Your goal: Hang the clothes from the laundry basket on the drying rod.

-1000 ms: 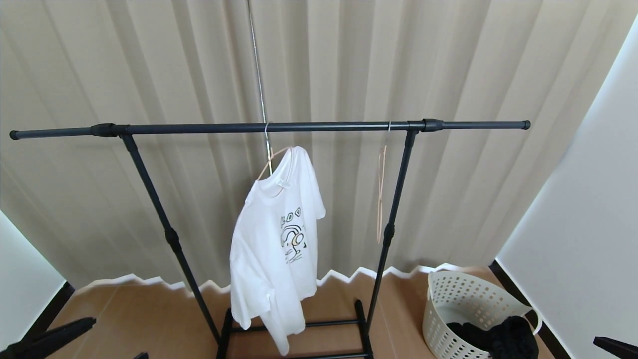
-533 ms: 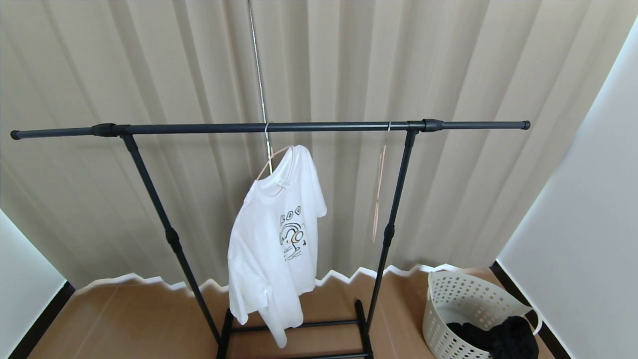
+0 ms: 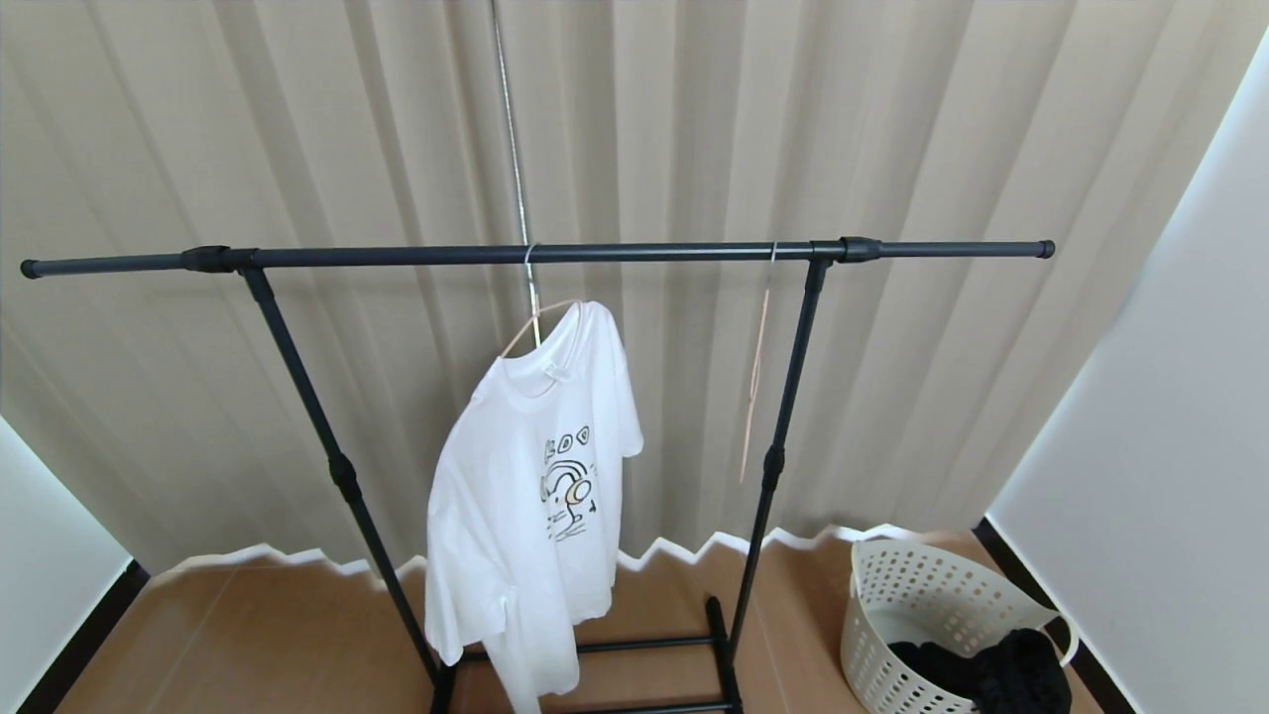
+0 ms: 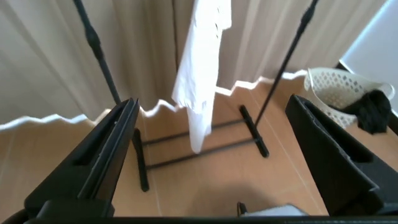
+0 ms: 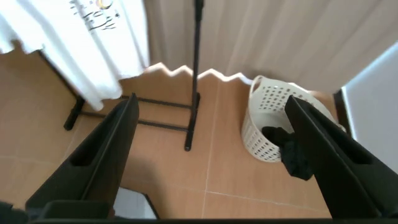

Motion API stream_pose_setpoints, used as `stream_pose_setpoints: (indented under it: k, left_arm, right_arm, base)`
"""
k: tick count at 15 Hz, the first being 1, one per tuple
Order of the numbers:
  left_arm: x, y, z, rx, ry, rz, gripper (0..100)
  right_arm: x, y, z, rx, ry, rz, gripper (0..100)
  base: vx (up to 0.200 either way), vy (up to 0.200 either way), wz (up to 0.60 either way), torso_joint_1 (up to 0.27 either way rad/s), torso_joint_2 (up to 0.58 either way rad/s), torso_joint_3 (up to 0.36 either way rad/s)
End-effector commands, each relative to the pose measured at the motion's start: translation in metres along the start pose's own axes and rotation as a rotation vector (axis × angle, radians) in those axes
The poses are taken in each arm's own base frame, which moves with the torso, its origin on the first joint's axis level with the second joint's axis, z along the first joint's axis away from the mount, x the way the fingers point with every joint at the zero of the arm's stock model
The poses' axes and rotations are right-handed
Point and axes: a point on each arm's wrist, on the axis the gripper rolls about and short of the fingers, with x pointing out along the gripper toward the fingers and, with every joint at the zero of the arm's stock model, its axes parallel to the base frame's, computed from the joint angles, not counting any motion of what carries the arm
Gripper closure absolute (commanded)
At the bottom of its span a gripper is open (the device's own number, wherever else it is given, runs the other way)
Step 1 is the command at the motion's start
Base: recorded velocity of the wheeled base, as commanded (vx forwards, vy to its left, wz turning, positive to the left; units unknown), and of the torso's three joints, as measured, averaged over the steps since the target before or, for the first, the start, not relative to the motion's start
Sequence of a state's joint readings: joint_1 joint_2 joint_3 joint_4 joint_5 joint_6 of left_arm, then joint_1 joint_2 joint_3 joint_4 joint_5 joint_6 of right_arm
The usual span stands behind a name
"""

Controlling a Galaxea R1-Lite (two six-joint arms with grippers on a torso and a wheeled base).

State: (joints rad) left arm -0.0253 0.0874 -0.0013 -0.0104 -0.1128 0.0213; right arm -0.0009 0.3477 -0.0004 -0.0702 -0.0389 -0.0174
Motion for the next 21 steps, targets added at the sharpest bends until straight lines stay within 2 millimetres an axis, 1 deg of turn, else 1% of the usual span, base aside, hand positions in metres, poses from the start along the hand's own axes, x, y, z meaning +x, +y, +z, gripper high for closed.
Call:
stream_pose_setpoints:
  k: [1,2,4,6,8,9,10,11,12,13,15,16,17,21]
  left_arm:
    - [-0.006,-0.001,-0.003,0.007,-0.085,0.028,0]
    - [-0.006,-0.001,-0.003,0.011,-0.085,0.025,0]
    - [-0.007,-0.001,-0.003,0.031,-0.075,0.021,0]
    - [-0.007,-0.001,-0.003,0.028,-0.075,0.025,0]
    - [-0.007,-0.001,-0.003,0.028,-0.075,0.025,0]
    - [-0.007,-0.001,-0.003,0.028,-0.075,0.025,0]
    - [-0.007,-0.001,-0.003,0.028,-0.075,0.025,0]
    - [-0.007,-0.001,-0.003,0.028,-0.075,0.025,0]
    - [-0.007,-0.001,-0.003,0.028,-0.075,0.025,0]
    - [-0.007,-0.001,-0.003,0.028,-0.075,0.025,0]
    - [-0.007,-0.001,-0.003,0.028,-0.075,0.025,0]
    - [-0.007,-0.001,-0.003,0.028,-0.075,0.025,0]
    - [-0.007,-0.001,-0.003,0.028,-0.075,0.027,0]
    - [-0.007,-0.001,-0.003,0.014,-0.075,0.037,0]
  right_arm:
    - [-0.005,0.0,-0.001,0.021,-0.058,-0.089,0]
    - [-0.008,0.0,-0.002,0.007,-0.089,-0.104,0]
    - [-0.02,0.002,-0.008,-0.009,-0.243,-0.072,0]
    - [-0.021,0.002,-0.008,0.017,-0.249,0.007,0]
    - [-0.026,0.004,-0.011,0.013,-0.253,0.27,0]
    - [-0.028,0.005,-0.012,0.008,-0.251,0.301,0]
    - [-0.029,0.005,-0.013,0.008,-0.264,0.285,0]
    - [-0.029,0.004,-0.013,0.001,-0.286,0.224,0]
    - [-0.028,0.001,-0.013,-0.013,-0.291,0.072,0]
    - [-0.027,-0.001,-0.012,0.0,-0.286,-0.01,0]
    - [-0.025,-0.002,-0.018,0.031,-0.268,-0.081,0]
    - [-0.025,-0.002,-0.019,0.023,-0.267,-0.05,0]
    - [-0.026,0.001,-0.018,0.005,-0.271,0.074,0]
    - [-0.026,0.001,-0.018,0.002,-0.268,0.087,0]
  base:
    - [0.0,0.0,0.0,0.0,0.0,0.0]
    - [0.0,0.0,0.0,0.0,0.0,0.0]
    - [0.0,0.0,0.0,0.0,0.0,0.0]
    - [0.0,0.0,0.0,0.0,0.0,0.0]
    - [0.0,0.0,0.0,0.0,0.0,0.0]
    - [0.0,0.0,0.0,0.0,0.0,0.0]
    - [0.0,0.0,0.0,0.0,0.0,0.0]
    - [0.0,0.0,0.0,0.0,0.0,0.0]
    - [0.0,0.0,0.0,0.0,0.0,0.0]
    - [0.0,0.0,0.0,0.0,0.0,0.0]
    - [0.0,0.0,0.0,0.0,0.0,0.0]
    - [0.0,0.0,0.0,0.0,0.0,0.0]
    - [0.0,0.0,0.0,0.0,0.0,0.0]
    - [0.0,0.0,0.0,0.0,0.0,0.0]
